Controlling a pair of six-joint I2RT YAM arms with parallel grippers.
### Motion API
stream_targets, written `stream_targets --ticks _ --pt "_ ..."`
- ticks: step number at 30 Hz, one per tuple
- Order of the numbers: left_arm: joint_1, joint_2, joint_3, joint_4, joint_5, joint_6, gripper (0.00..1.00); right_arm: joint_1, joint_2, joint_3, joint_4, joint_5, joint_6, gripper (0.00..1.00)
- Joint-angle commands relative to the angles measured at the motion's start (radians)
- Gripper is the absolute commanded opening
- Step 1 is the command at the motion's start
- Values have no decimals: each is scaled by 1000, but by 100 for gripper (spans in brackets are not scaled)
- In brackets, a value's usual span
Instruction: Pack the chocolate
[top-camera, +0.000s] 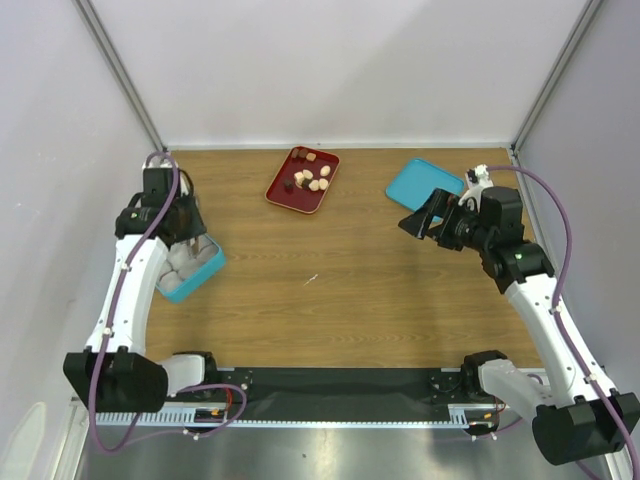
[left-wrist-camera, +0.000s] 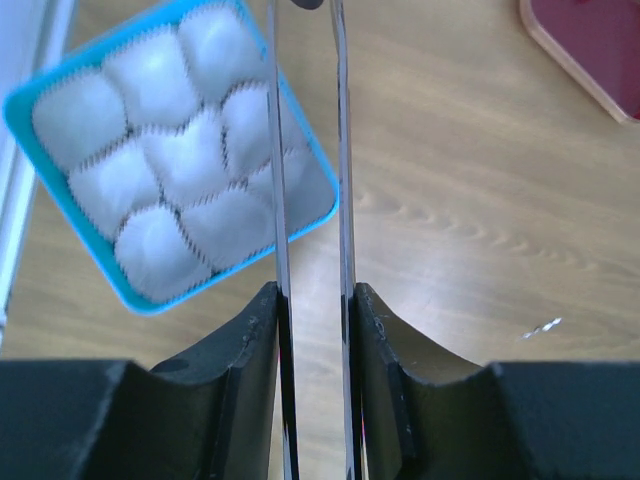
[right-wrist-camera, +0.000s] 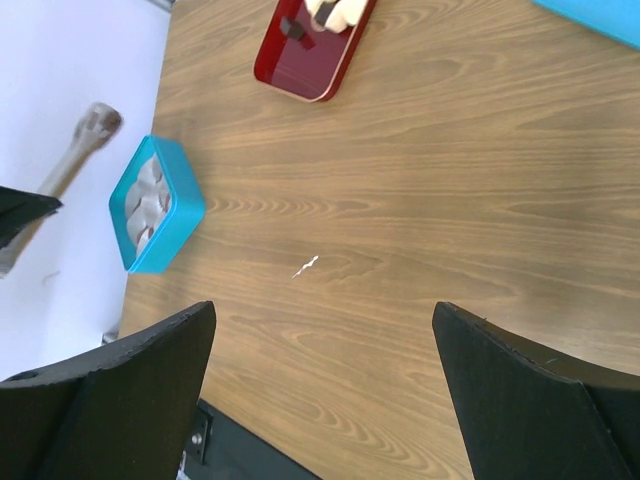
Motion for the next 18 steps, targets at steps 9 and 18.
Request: stream_targets --ticks 9,18 --pt "134 -130 -142 -10 26 -8 38 46 -34 18 22 -26 -20 99" --pt "142 -69 -156 54 19 29 39 54 -40 30 6 -6 -30 99"
